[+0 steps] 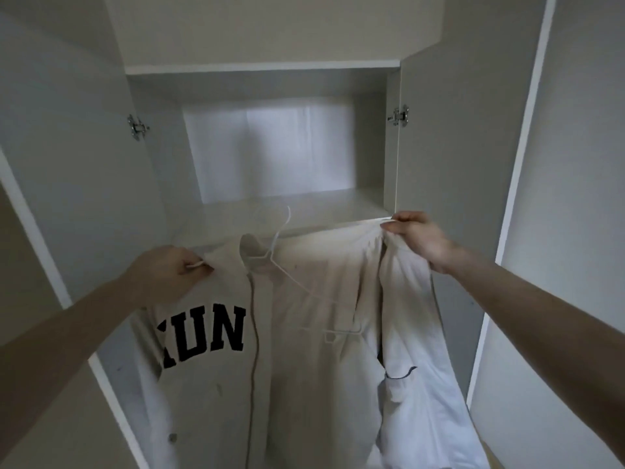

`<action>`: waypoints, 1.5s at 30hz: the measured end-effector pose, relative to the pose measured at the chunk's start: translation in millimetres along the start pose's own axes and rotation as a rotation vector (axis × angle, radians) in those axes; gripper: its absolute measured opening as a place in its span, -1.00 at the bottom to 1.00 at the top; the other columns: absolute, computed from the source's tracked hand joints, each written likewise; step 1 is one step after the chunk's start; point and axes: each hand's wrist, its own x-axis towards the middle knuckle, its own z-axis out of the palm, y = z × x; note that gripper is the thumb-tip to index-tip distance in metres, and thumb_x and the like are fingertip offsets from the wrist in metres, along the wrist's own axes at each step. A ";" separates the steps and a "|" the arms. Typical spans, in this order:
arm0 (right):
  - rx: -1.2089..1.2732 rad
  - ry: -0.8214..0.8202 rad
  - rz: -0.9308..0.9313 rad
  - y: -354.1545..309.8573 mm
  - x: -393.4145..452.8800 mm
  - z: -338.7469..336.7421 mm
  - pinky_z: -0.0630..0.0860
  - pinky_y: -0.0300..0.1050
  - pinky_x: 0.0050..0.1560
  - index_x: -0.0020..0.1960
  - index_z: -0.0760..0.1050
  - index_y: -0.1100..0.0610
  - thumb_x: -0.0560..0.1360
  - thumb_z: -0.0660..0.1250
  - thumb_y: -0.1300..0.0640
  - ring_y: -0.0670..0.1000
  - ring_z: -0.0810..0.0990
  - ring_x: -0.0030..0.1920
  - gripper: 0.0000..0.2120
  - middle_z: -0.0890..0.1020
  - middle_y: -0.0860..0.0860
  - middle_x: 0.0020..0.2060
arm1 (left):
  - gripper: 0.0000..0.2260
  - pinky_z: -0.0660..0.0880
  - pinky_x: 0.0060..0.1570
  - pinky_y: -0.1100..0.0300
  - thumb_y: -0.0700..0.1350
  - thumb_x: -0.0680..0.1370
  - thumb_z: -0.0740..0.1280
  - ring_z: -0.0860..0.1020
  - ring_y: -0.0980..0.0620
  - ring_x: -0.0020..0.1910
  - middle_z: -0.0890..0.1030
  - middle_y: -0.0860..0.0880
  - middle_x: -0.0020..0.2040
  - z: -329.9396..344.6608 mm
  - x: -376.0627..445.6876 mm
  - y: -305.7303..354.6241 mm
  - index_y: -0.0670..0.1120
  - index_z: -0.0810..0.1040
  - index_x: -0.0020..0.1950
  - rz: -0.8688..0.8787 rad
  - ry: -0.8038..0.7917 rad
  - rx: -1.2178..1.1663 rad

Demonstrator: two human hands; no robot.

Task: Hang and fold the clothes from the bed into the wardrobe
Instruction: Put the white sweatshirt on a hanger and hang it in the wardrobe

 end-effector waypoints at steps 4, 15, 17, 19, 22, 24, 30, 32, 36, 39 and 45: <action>0.010 0.096 -0.018 -48.6 19.4 1.3 0.42 -0.25 -0.13 -0.08 0.59 0.06 0.46 0.52 0.10 -0.09 0.54 -0.17 -0.88 0.60 -0.07 -0.20 | -0.62 0.38 -0.29 0.14 0.26 0.63 0.17 0.62 -0.05 -0.19 0.57 0.10 -0.33 18.4 -5.8 -4.4 0.07 0.57 -0.21 -0.034 0.016 0.045; -0.145 0.286 -0.101 -99.5 6.7 16.2 0.34 -0.21 -0.43 -0.23 0.59 0.16 0.44 0.45 0.12 0.01 0.46 -0.31 -0.86 0.53 0.03 -0.37 | -0.67 0.38 -0.24 0.11 0.09 0.69 0.18 0.63 -0.15 -0.10 0.69 -0.08 -0.11 30.3 8.2 12.6 -0.01 0.68 -0.01 -0.037 0.161 0.109; -0.015 0.169 -0.096 -104.6 -25.2 42.3 0.41 -0.23 -0.37 -0.21 0.66 0.15 0.47 0.47 0.13 -0.05 0.54 -0.33 -0.89 0.63 -0.03 -0.36 | -0.63 0.37 -0.28 0.10 0.05 0.70 0.19 0.58 -0.16 -0.22 0.64 -0.12 -0.24 34.0 11.6 14.9 -0.08 0.62 -0.18 -0.148 0.138 -0.106; 0.027 -0.061 -0.093 -97.0 -66.8 77.2 0.40 -0.21 -0.43 -0.21 0.67 0.11 0.52 0.43 0.14 -0.09 0.54 -0.40 -0.86 0.63 -0.05 -0.39 | -0.57 0.32 -0.34 0.09 0.00 0.70 0.22 0.51 -0.12 -0.34 0.52 -0.10 -0.38 33.6 13.5 19.8 -0.11 0.49 -0.35 -0.226 0.155 -0.314; 0.213 -0.451 -0.005 -76.7 -116.7 125.9 0.52 -0.20 -0.47 -0.20 0.67 -0.03 0.62 0.34 0.18 -0.02 0.63 -0.42 -0.73 0.67 0.03 -0.35 | -0.55 0.24 -0.37 0.09 -0.05 0.68 0.27 0.38 0.00 -0.45 0.38 0.00 -0.48 28.6 15.6 33.1 -0.06 0.36 -0.43 -0.198 0.172 -0.496; 0.251 -0.558 0.035 -61.9 -127.1 150.7 0.64 -0.09 -0.40 -0.17 0.66 -0.05 0.65 0.30 0.19 0.05 0.69 -0.36 -0.70 0.71 0.07 -0.28 | -0.56 0.29 -0.35 0.10 -0.07 0.67 0.30 0.40 0.04 -0.44 0.42 0.02 -0.47 24.1 17.0 44.5 -0.09 0.40 -0.42 -0.124 0.150 -0.551; 0.074 -0.490 -0.033 -38.4 -126.1 194.2 0.68 0.29 -0.07 -0.01 0.49 0.34 0.67 0.30 0.18 0.24 0.72 -0.16 -0.80 0.66 0.20 -0.19 | -0.52 0.16 -0.40 0.17 -0.05 0.65 0.31 0.28 0.12 -0.49 0.29 0.05 -0.51 21.1 14.7 71.9 -0.02 0.26 -0.44 0.056 0.145 -0.567; -0.123 -0.516 -0.230 -31.4 -129.9 180.8 0.67 0.15 -0.05 -0.02 0.55 0.19 0.64 0.32 0.11 0.18 0.70 -0.15 -0.84 0.71 0.09 -0.16 | -0.50 0.22 -0.38 0.12 -0.05 0.66 0.33 0.31 0.13 -0.50 0.32 0.06 -0.53 23.3 8.9 63.8 0.01 0.28 -0.47 0.011 0.148 -0.588; -0.392 -0.065 -0.591 -5.6 -119.9 101.4 0.58 -0.18 -0.08 0.04 0.55 -0.22 0.47 0.43 -0.20 -0.12 0.65 -0.10 -0.81 0.67 -0.24 -0.07 | -0.58 0.36 -0.32 0.11 -0.01 0.65 0.33 0.47 -0.02 -0.43 0.52 -0.11 -0.45 30.4 -5.8 32.7 -0.08 0.51 -0.40 -0.100 0.158 -0.682; -0.752 0.120 -0.494 8.3 -81.9 50.2 0.45 -0.01 0.31 0.38 0.44 -0.17 0.46 0.46 -0.26 0.01 0.52 0.28 -0.46 0.57 -0.14 0.26 | -0.65 0.45 -0.32 0.10 -0.03 0.65 0.34 0.57 -0.05 -0.38 0.60 -0.07 -0.40 32.8 -12.8 29.1 0.01 0.62 -0.35 -0.107 0.153 -0.695; -0.740 -0.245 -0.166 54.4 -65.5 49.0 0.39 -0.04 -0.27 -0.26 0.36 -0.01 0.65 0.21 -0.21 -0.10 0.43 -0.41 -0.61 0.43 -0.11 -0.47 | -0.60 0.31 -0.32 0.14 -0.03 0.64 0.34 0.38 0.15 -0.44 0.41 0.08 -0.47 54.9 -20.4 29.8 -0.08 0.44 -0.39 -0.071 0.055 -0.663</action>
